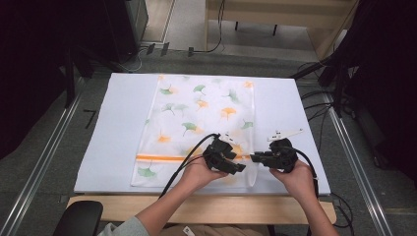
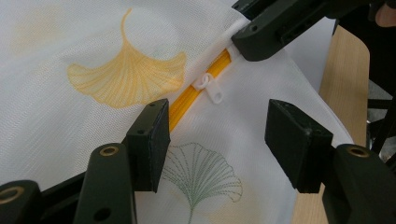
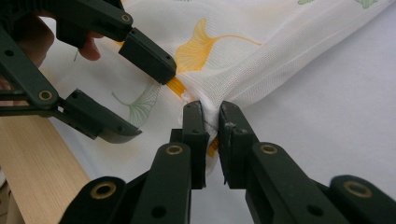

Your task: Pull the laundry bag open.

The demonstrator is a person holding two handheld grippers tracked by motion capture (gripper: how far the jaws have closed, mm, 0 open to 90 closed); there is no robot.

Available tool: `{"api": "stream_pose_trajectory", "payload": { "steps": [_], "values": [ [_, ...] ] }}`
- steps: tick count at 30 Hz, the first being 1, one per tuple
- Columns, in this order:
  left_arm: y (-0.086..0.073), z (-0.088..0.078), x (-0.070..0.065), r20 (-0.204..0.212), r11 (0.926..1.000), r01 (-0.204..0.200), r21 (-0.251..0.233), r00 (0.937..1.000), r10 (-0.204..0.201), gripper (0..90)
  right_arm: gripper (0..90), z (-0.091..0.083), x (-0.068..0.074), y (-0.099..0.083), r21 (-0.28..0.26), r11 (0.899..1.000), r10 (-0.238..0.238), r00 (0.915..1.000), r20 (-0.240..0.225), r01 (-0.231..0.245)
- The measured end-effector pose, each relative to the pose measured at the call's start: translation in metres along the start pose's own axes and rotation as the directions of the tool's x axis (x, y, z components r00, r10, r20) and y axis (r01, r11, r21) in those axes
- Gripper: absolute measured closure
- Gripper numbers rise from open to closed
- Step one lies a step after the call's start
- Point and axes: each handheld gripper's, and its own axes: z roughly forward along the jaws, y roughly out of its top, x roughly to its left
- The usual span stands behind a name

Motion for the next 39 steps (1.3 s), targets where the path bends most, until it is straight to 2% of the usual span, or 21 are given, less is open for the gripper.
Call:
{"api": "stream_pose_trajectory", "payload": {
  "steps": [3,5,8,12,13,14,18,21,23,27,29,34,37,39],
  "values": [
    [0.0,0.001,0.0,-0.02,1.0,-0.003,-0.007,0.9998,0.003,44.3,83.9,-0.001,0.001,0.001,-0.006,1.0,0.0,1.0,-0.006,0.0],
    [0.0,0.002,-0.001,-0.029,0.9999,-0.015,0.002,0.9995,0.015,52.0,84.0,-0.002,0.003,0.002,-0.01,1.0,-0.005,0.9999,-0.015,0.005],
    [0.0,0.005,0.0,-0.029,0.9998,-0.014,0.014,0.9995,0.014,56.8,84.0,-0.003,0.004,0.003,-0.018,1.0,-0.008,0.9997,-0.025,0.007],
    [-0.001,0.007,0.001,-0.037,0.9998,-0.01,0.02,0.9993,0.011,59.5,84.0,-0.002,0.007,0.004,-0.017,0.999,-0.029,0.9989,-0.036,0.028],
    [-0.001,0.008,0.001,-0.037,0.9995,-0.018,0.026,0.9991,0.019,65.4,84.0,-0.003,0.008,0.005,-0.022,0.999,-0.036,0.9985,-0.042,0.035],
    [-0.001,0.008,0.001,-0.037,0.9995,-0.018,0.026,0.9991,0.019,67.0,84.0,-0.003,0.008,0.005,-0.022,0.999,-0.036,0.9985,-0.042,0.035],
    [0.0,0.008,0.0,-0.035,0.9997,0.002,0.023,0.9994,-0.001,66.7,83.9,-0.004,0.008,0.005,-0.028,0.999,-0.037,0.998,-0.051,0.036],
    [0.0,0.009,-0.005,-0.051,0.9997,-0.024,0.01,0.9984,0.025,61.4,84.0,-0.004,0.009,0.006,-0.031,0.999,-0.035,0.9981,-0.051,0.033],
    [0.0,0.011,-0.005,-0.059,0.9996,-0.026,0.012,0.9979,0.027,60.5,84.1,-0.004,0.009,0.006,-0.032,0.999,-0.037,0.998,-0.051,0.035],
    [0.001,0.015,-0.003,-0.075,1.0,-0.007,0.0,0.9972,0.007,65.7,84.2,-0.002,0.012,0.007,-0.023,0.999,-0.045,0.9978,-0.049,0.044],
    [0.0,0.016,-0.002,-0.074,1.0,-0.002,-0.004,0.9973,0.002,71.9,84.1,-0.001,0.014,0.008,-0.023,0.998,-0.057,0.9972,-0.049,0.056],
    [0.0,0.016,0.0,-0.07,1.0,-0.008,0.0,0.9975,0.008,79.5,84.1,-0.002,0.012,0.007,-0.026,0.999,-0.045,0.9979,-0.046,0.044],
    [0.0,0.014,-0.001,-0.052,0.9999,0.006,0.013,0.9986,-0.006,77.6,84.1,-0.003,0.011,0.007,-0.03,0.999,-0.044,0.998,-0.046,0.043],
    [-0.001,0.014,-0.004,-0.046,0.9999,-0.009,0.006,0.9989,0.01,76.4,84.1,-0.002,0.01,0.007,-0.025,0.999,-0.046,0.9982,-0.039,0.045]
  ]
}}
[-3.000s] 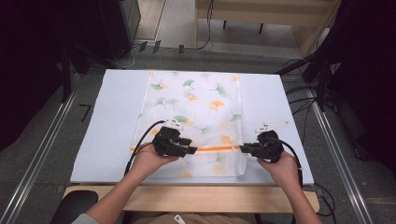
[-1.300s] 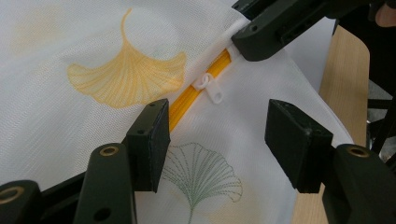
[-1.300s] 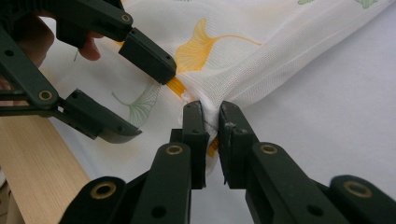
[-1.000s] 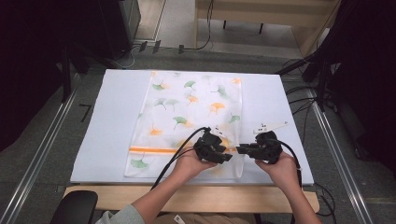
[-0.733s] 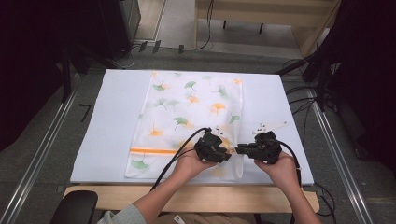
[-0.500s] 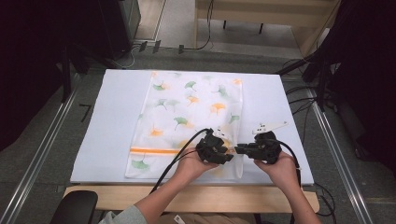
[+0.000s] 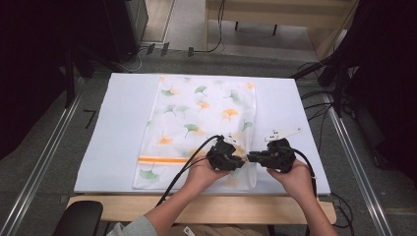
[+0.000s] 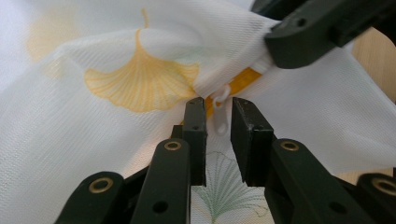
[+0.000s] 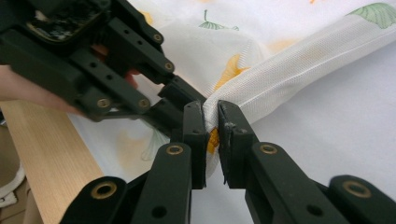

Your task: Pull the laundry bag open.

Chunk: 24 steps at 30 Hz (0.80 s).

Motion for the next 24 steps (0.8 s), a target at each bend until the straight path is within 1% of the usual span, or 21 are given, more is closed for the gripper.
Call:
{"api": "stream_pose_trajectory", "payload": {
  "steps": [1,3,4,5,7,8,10,13,14,15,16,17,19,24],
  "values": [
    [0.0,0.0,-0.001,0.002,1.0,-0.003,-0.001,1.0,0.003,77.6,84.1,0.0,0.0,0.0,-0.002,1.0,0.002,1.0,0.0,-0.002],
    [-0.001,0.001,-0.003,0.002,0.9999,-0.006,0.012,1.0,0.006,79.9,84.1,0.0,0.0,0.001,-0.005,1.0,0.003,1.0,0.002,-0.003],
    [-0.001,0.002,-0.004,0.0,0.9999,0.005,0.011,1.0,-0.005,80.7,84.1,-0.001,0.001,0.001,-0.007,1.0,0.004,1.0,0.004,-0.004],
    [-0.002,0.002,-0.005,-0.003,0.9999,0.004,0.013,1.0,-0.004,80.8,84.1,-0.001,0.001,0.001,-0.006,1.0,0.004,1.0,0.007,-0.004],
    [-0.002,0.003,-0.005,-0.009,1.0,0.009,0.0,0.9999,-0.009,79.5,84.1,-0.001,0.001,0.001,-0.005,1.0,0.004,1.0,0.005,-0.004],
    [-0.002,0.003,-0.003,-0.003,0.9998,0.017,-0.006,0.9998,-0.017,78.6,84.1,0.0,0.001,0.001,-0.006,1.0,0.004,1.0,0.004,-0.004],
    [-0.001,0.003,-0.001,0.007,0.9986,0.048,-0.022,0.9988,-0.047,77.3,84.2,0.0,0.001,0.001,-0.009,1.0,0.006,1.0,0.004,-0.006],
    [-0.001,0.003,0.001,0.01,0.9986,0.044,-0.031,0.999,-0.043,77.7,84.2,0.0,0.002,0.001,-0.011,1.0,-0.002,1.0,0.002,0.002],
    [-0.001,0.004,0.002,0.011,0.9984,0.045,-0.033,0.9989,-0.045,80.0,84.2,0.0,0.002,0.001,-0.012,1.0,-0.001,1.0,0.0,0.001],
    [-0.001,0.003,0.002,0.003,0.9982,0.049,-0.034,0.9988,-0.049,80.0,84.2,0.0,0.002,0.001,-0.012,1.0,-0.001,1.0,0.0,0.001],
    [-0.001,0.004,0.003,0.007,0.9978,0.054,-0.037,0.9985,-0.054,83.2,84.2,0.0,0.002,0.001,-0.012,1.0,0.0,1.0,0.002,0.0],
    [-0.001,0.004,0.004,0.011,0.9966,0.071,-0.042,0.9975,-0.07,85.3,84.2,0.0,0.002,0.001,-0.012,1.0,0.0,1.0,0.0,0.0],
    [-0.001,0.005,0.005,0.02,0.9958,0.079,-0.045,0.9968,-0.078,89.7,84.2,0.0,0.002,0.001,-0.01,1.0,-0.002,1.0,0.0,0.002],
    [-0.002,0.0,0.008,0.037,0.9969,0.074,-0.025,0.9966,-0.073,90.0,83.9,0.0,0.001,0.001,-0.01,1.0,0.004,1.0,0.004,-0.004]
  ]
}}
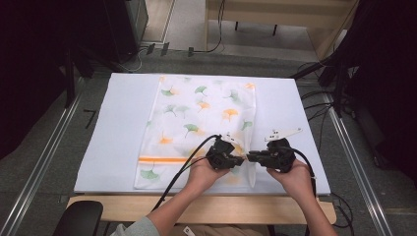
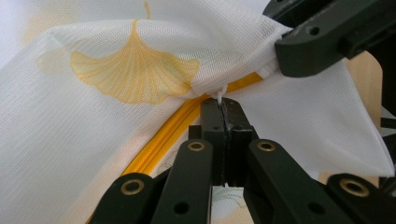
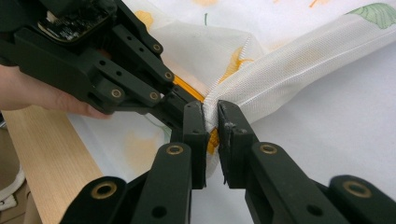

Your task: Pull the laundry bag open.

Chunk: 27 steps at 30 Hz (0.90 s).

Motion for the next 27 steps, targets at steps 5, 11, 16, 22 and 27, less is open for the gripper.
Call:
{"api": "stream_pose_trajectory", "payload": {
  "steps": [5,11,16,22,27],
  "values": [
    [0.0,-0.007,0.006,0.009,0.9997,0.023,0.01,0.9997,-0.023,90.0,83.9,0.0,-0.001,-0.002,0.013,1.0,-0.004,0.9997,0.025,0.003],
    [0.0,-0.01,0.008,0.007,0.9997,0.018,0.015,0.9998,-0.018,90.0,84.2,0.0,0.002,-0.001,0.013,1.0,-0.013,0.9998,0.016,0.013],
    [-0.002,-0.013,0.008,0.006,0.9996,0.027,0.01,0.9996,-0.027,90.0,84.5,-0.002,0.003,-0.001,0.008,1.0,-0.016,0.9997,0.017,0.016],
    [-0.006,-0.017,0.019,0.004,0.9984,0.051,0.023,0.9987,-0.051,90.0,84.6,-0.008,0.001,-0.003,-0.005,1.0,-0.007,0.9997,0.024,0.007],
    [-0.017,-0.041,0.034,-0.043,0.9968,0.052,0.061,0.9978,-0.049,90.0,84.6,-0.012,-0.006,-0.009,-0.009,1.0,0.015,0.9993,0.033,-0.015]
  ]
}}
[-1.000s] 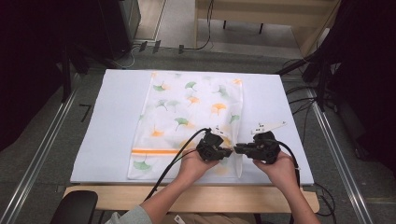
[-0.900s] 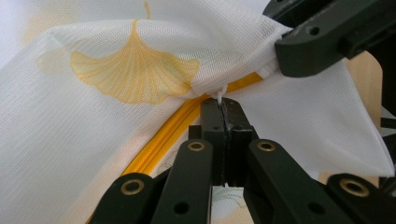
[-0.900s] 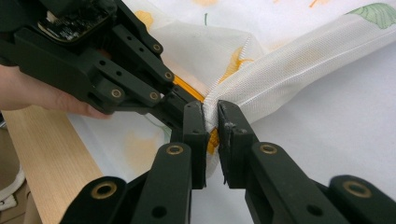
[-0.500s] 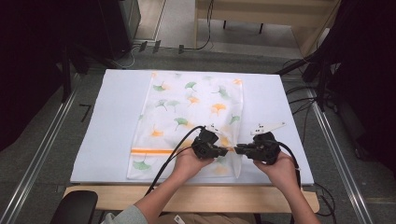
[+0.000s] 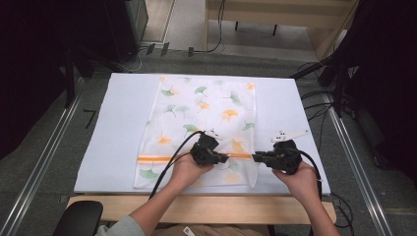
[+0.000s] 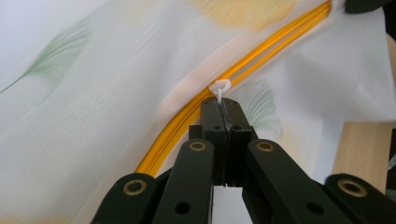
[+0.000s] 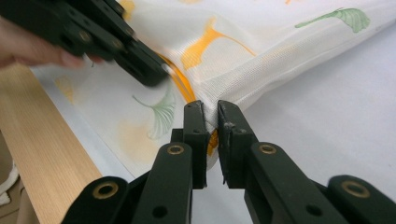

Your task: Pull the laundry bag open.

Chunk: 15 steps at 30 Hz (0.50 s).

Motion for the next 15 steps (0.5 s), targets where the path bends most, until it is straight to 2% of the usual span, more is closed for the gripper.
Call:
{"api": "stream_pose_trajectory", "payload": {
  "steps": [3,7,10,15],
  "values": [
    [-0.0029,-0.0055,0.0017,0.005,1.0,-0.006,0.003,1.0,0.006,90.0,84.5,0.0022,-0.0025,0.0002,0.002,1.0,0.012,0.9999,-0.003,-0.012],
    [-0.0038,-0.0049,0.0,0.012,0.9999,-0.014,0.005,0.9998,0.013,90.0,84.4,0.0025,-0.0022,0.0003,0.004,1.0,0.003,1.0,0.005,-0.003],
    [-0.0034,-0.0065,0.0016,0.022,1.0,-0.004,-0.002,0.9997,0.004,90.0,84.3,0.0027,-0.0038,-0.0012,0.004,1.0,0.016,0.9999,-0.002,-0.016],
    [-0.0019,-0.0038,0.0048,0.015,1.0,0.007,0.004,0.9999,-0.007,90.0,84.3,0.0043,-0.0025,-0.0011,0.005,1.0,0.01,0.9999,-0.007,-0.01]
  ]
}}
